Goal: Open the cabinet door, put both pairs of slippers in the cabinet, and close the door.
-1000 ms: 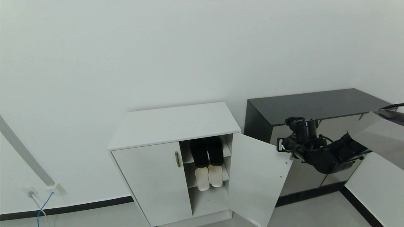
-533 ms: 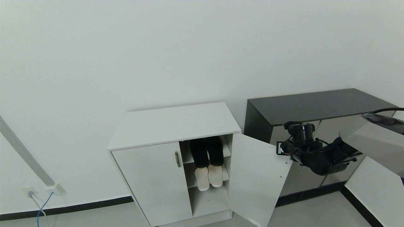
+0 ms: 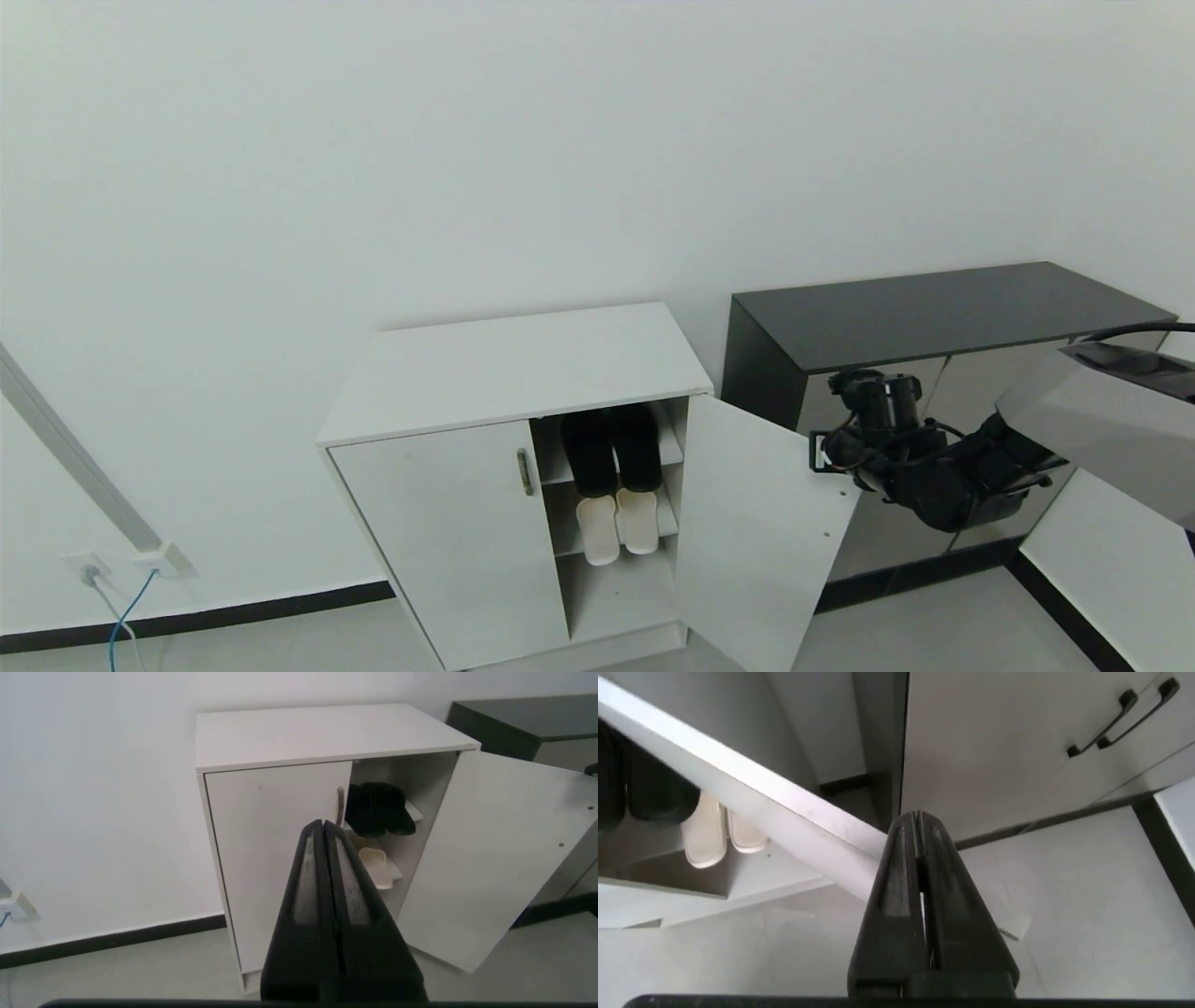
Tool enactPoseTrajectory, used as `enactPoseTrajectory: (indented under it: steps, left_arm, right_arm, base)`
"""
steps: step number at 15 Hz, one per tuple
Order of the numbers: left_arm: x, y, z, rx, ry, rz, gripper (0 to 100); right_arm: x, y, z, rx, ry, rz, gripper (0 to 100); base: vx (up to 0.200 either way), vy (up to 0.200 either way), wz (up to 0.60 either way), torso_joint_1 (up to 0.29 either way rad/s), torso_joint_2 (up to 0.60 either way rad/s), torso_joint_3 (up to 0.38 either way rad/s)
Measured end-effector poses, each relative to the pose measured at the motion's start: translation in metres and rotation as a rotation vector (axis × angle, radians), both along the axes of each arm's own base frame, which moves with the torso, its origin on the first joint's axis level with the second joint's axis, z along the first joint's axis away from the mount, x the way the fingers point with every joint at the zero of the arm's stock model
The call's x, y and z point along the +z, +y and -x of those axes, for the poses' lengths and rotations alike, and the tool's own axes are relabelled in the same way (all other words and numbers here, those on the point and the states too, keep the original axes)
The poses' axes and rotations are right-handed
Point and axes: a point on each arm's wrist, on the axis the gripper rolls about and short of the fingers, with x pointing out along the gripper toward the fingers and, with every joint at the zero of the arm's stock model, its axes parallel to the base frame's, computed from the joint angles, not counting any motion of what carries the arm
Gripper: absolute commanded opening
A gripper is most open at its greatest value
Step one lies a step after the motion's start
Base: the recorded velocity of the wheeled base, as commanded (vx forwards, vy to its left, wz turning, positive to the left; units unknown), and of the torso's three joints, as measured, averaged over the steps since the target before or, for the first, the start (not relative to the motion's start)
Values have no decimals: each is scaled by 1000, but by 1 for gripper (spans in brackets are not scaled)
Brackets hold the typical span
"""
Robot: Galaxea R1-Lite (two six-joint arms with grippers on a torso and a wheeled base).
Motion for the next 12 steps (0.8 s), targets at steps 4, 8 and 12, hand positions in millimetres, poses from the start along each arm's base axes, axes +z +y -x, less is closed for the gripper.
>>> enactPoseTrajectory:
  steps: [4,8,12]
  left_arm:
    - [0,0,0,0,0,0,0]
    - [0,0,0,0,0,0,0]
    - [0,0,0,0,0,1,0]
  right_arm:
    - [4,19,19,58,17,6,0]
    - [11,49,53,160,37,14,0]
    - [24,79,92,274,38,15,0]
  base:
    - [0,0,0,0,0,0]
    - [0,0,0,0,0,0]
    - [0,0,0,0,0,0]
